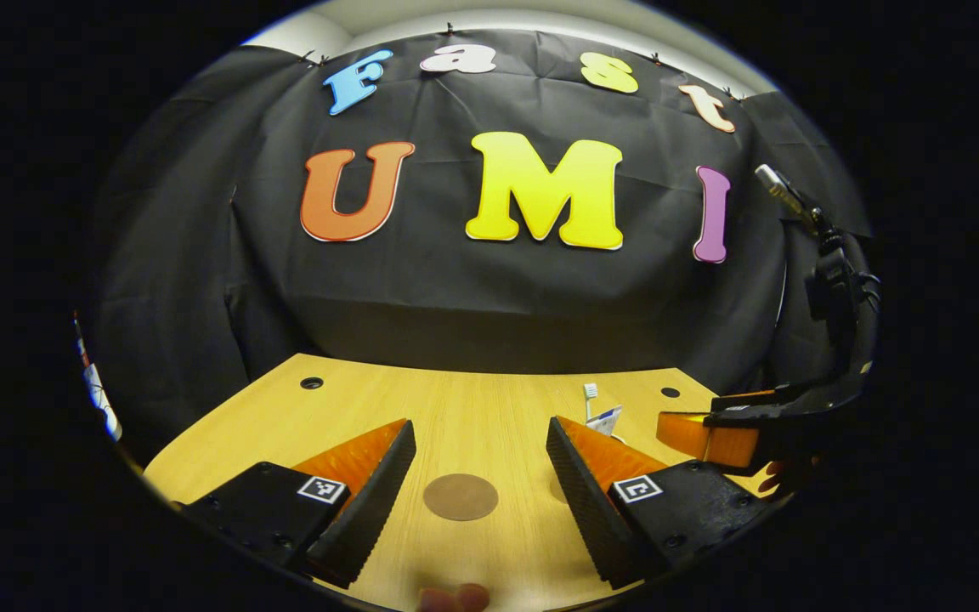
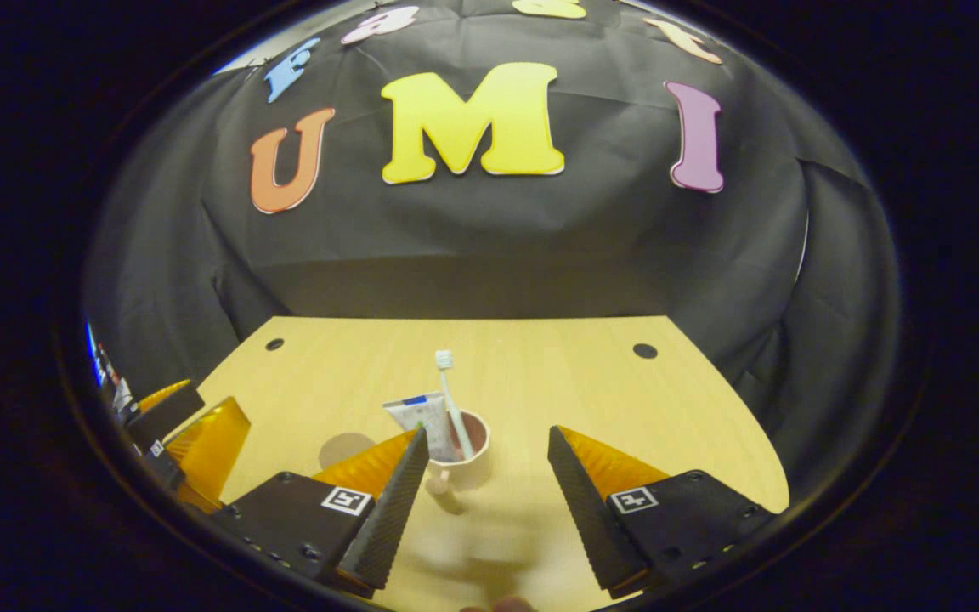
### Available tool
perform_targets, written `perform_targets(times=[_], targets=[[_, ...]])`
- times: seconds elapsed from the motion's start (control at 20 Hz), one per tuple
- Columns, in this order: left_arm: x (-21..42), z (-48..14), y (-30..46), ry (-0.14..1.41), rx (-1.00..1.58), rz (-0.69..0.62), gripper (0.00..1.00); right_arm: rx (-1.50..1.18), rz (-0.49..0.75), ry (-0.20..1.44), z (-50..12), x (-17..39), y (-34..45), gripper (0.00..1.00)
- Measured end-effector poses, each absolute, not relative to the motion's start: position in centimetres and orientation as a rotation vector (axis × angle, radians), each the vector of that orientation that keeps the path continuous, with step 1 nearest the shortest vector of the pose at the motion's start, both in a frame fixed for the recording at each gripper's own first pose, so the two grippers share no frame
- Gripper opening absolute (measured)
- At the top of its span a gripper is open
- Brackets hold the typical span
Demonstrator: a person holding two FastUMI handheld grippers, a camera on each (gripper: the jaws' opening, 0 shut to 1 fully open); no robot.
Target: Put the toothbrush and toothpaste on the desktop into the cup, then pick up the cup and place it on the coaster on the desktop.
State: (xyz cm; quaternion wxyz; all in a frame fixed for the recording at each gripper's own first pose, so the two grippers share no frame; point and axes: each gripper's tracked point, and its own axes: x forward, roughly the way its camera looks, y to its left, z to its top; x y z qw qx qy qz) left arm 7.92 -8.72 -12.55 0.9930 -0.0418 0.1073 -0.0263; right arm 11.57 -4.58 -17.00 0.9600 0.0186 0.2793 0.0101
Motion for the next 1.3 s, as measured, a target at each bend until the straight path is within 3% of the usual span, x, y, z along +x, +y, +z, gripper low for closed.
perform_targets(times=[0.75,1.3], targets=[[4.0,-8.7,2.6,0.162,-0.114,0.106,0.98,0.027,0.007,1.094,-25.2,11.0,-0.2,0.9],[4.3,-9.2,4.5,0.226,-0.106,0.164,0.98,0.048,-0.021,1.295,-30.4,12.8,-0.6,0.89]])
